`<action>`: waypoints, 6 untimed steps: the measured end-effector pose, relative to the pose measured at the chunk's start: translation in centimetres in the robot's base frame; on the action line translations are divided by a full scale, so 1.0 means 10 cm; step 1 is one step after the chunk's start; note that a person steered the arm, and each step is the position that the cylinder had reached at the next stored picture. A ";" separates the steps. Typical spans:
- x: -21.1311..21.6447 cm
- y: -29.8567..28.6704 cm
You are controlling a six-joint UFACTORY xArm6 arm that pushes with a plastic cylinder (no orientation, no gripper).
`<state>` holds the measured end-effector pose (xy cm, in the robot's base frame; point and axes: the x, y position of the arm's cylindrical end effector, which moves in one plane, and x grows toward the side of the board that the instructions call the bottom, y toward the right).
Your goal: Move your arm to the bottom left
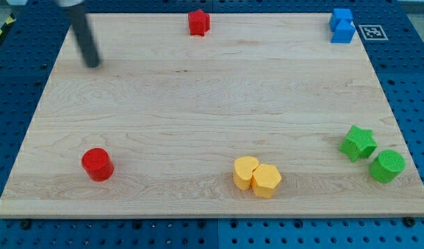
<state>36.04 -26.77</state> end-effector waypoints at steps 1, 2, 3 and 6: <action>0.28 -0.37; 0.41 -0.37; 0.84 -0.37; 2.57 -0.33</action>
